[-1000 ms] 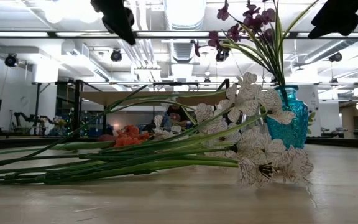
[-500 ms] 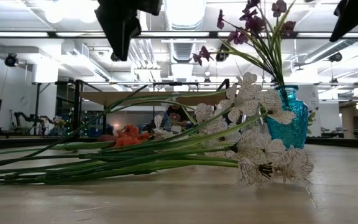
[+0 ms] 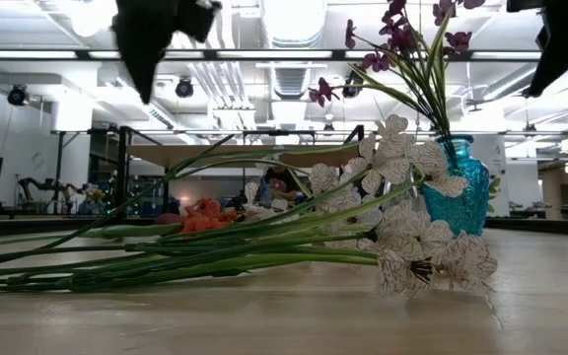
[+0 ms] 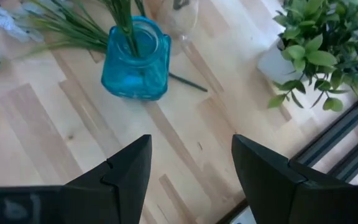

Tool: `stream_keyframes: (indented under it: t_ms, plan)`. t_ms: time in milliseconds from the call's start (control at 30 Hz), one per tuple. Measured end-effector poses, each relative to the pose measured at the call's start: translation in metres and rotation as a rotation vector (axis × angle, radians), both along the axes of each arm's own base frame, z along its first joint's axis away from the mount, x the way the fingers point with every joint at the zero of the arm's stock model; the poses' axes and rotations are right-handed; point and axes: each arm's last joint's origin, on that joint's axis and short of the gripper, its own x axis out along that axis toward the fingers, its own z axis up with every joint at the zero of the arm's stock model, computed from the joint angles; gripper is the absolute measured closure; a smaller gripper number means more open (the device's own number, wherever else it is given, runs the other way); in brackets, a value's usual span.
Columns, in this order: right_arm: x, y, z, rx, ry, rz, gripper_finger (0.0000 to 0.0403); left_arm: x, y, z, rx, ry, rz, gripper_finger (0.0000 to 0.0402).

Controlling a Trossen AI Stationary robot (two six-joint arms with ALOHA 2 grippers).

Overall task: Pick and place flowers into a vace then onto a shelf
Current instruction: Put the red tulip into the blue flower vase

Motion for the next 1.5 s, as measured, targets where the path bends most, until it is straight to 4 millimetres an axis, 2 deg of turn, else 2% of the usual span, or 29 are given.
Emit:
stream_keyframes:
  t_ms: [233, 467, 767, 1033, 1233, 1333, 1500]
  plan:
    - [0.0, 0.0, 0.001, 0.005, 0.01, 0.024, 0.0188, -0.015, 0.0, -0.039, -0.027, 0.09, 0.277, 0.0249]
    - [0.0, 0.0, 0.001, -0.002, 0.019, 0.041, 0.0188, -0.014, -0.002, -0.069, -0.054, 0.197, 0.401, 0.0249]
    - [0.0, 0.0, 0.001, -0.015, 0.041, 0.083, 0.0188, 0.012, -0.017, -0.088, -0.053, 0.246, 0.412, 0.0249]
    - [-0.001, 0.001, 0.0, 0.018, 0.066, 0.095, 0.0188, 0.03, -0.031, -0.124, -0.038, 0.378, 0.432, 0.0249]
    - [-0.001, 0.001, 0.0, 0.017, 0.068, 0.097, 0.0188, 0.038, -0.033, -0.142, -0.015, 0.436, 0.386, 0.0249]
    - [-0.001, 0.001, 0.0, 0.017, 0.068, 0.097, 0.0188, 0.039, -0.033, -0.146, 0.011, 0.444, 0.377, 0.0249]
    - [-0.001, 0.001, 0.0, 0.017, 0.068, 0.096, 0.0188, 0.04, -0.033, -0.143, 0.026, 0.4, 0.367, 0.0249]
